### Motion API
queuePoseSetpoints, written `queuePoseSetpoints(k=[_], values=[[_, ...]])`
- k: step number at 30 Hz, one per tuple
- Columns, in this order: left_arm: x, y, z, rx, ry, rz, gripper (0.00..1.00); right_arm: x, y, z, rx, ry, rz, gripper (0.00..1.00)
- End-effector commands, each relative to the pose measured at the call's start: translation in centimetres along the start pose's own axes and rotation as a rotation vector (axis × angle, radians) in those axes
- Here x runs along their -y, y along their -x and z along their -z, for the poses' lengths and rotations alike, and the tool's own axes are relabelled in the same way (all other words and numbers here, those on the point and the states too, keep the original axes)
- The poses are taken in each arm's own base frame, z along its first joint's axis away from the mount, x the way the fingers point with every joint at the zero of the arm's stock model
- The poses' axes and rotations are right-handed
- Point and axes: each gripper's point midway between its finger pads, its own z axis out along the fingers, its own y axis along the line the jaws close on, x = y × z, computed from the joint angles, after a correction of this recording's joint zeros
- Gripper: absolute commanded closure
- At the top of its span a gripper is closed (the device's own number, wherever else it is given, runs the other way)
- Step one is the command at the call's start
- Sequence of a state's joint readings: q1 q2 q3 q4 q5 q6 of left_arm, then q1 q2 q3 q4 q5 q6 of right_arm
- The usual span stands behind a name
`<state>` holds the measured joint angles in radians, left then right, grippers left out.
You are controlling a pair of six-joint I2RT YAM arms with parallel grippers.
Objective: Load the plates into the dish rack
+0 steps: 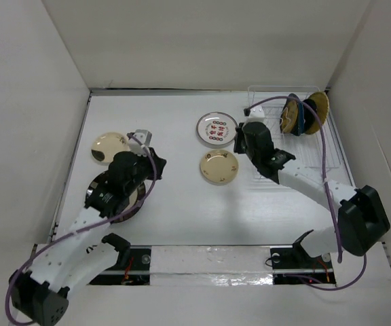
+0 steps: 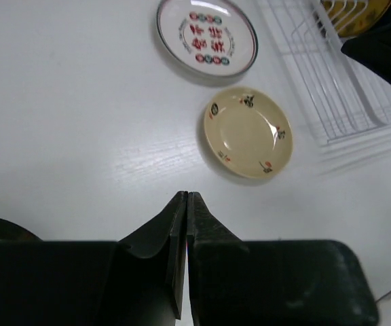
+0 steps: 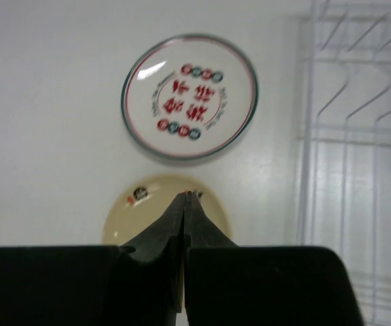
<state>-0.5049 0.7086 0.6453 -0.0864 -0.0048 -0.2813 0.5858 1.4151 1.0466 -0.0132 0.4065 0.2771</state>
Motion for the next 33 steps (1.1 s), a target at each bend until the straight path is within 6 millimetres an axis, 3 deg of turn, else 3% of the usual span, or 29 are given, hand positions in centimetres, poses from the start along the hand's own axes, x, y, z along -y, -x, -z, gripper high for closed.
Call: queuePoseSetpoints(k=[1, 2, 3, 5, 6, 7, 8, 9, 11, 13, 16, 17, 18, 23, 26, 30, 32, 33], values=[[3.0, -0.1, -1.9, -0.086, -0.112, 0.054, 1.0, -4.1, 0.7, 2.2, 0.073, 0.189, -0.14, 1.0], [3.2, 0.1, -2.5, -0.096, -0.115, 0.07, 1.0, -4.7, 1.3, 3.1, 0.105, 0.227, -0.157, 1.0], [3.2, -0.6, -3.8, -0.128, -0.108, 0.086, 1.0, -5.2, -0.3, 3.6, 0.084, 0.247, -0.145, 1.0], [3.8, -0.6, -4.9, -0.148, -0.114, 0.139, 1.0, -5.8, -0.1, 5.0, 0.116, 0.279, -0.159, 1.0], [3.7, -1.4, -6.4, -0.173, -0.102, 0.156, 0.84, -6.5, -0.5, 5.6, 0.117, 0.305, -0.155, 1.0], [3.8, -1.8, -7.1, -0.193, -0.101, 0.174, 0.77, -6.0, -1.4, 5.8, 0.11, 0.301, -0.143, 1.0], [4.0, -3.1, -8.4, -0.24, -0.092, 0.212, 0.66, -6.3, -1.3, 6.2, 0.12, 0.314, -0.143, 0.99], [4.1, -3.4, -9.2, -0.247, -0.09, 0.232, 0.62, -6.2, -0.9, 6.7, 0.135, 0.323, -0.15, 0.98], [4.3, -4.5, -10.4, -0.281, -0.09, 0.274, 0.57, -6.1, -1.2, 7.2, 0.141, 0.341, -0.17, 0.96], [4.1, -6.9, -12.5, -0.337, -0.071, 0.354, 0.53, -6.6, -1.1, 8.5, 0.171, 0.404, -0.204, 0.93], [5.0, -8.9, -13.7, -0.37, -0.043, 0.344, 0.51, -6.6, -1.2, 9.2, 0.194, 0.433, -0.232, 0.91], [5.6, -8.5, -14.3, -0.364, -0.045, 0.334, 0.51, -6.5, -1.6, 9.1, 0.192, 0.436, -0.233, 0.91], [5.5, -9.9, -15.0, -0.396, -0.024, 0.327, 0.51, -6.6, -1.8, 9.1, 0.185, 0.44, -0.233, 0.9], [5.1, -11.9, -17.6, -0.409, 0.022, 0.354, 0.51, -8.1, -2.4, 9.6, 0.154, 0.527, -0.256, 0.9], [4.4, -14.2, -19.1, -0.441, 0.061, 0.335, 0.56, -8.5, -2.6, 9.9, 0.148, 0.542, -0.258, 0.89], [2.4, -16.5, -19.9, -0.485, 0.148, 0.277, 0.75, -8.3, -2.4, 10.0, 0.155, 0.536, -0.261, 0.89], [1.4, -16.6, -20.0, -0.468, 0.193, 0.254, 0.86, -8.2, -2.4, 9.9, 0.157, 0.531, -0.26, 0.89], [1.3, -16.3, -20.1, -0.454, 0.192, 0.248, 1.0, -8.2, -2.5, 9.9, 0.156, 0.529, -0.26, 0.88]])
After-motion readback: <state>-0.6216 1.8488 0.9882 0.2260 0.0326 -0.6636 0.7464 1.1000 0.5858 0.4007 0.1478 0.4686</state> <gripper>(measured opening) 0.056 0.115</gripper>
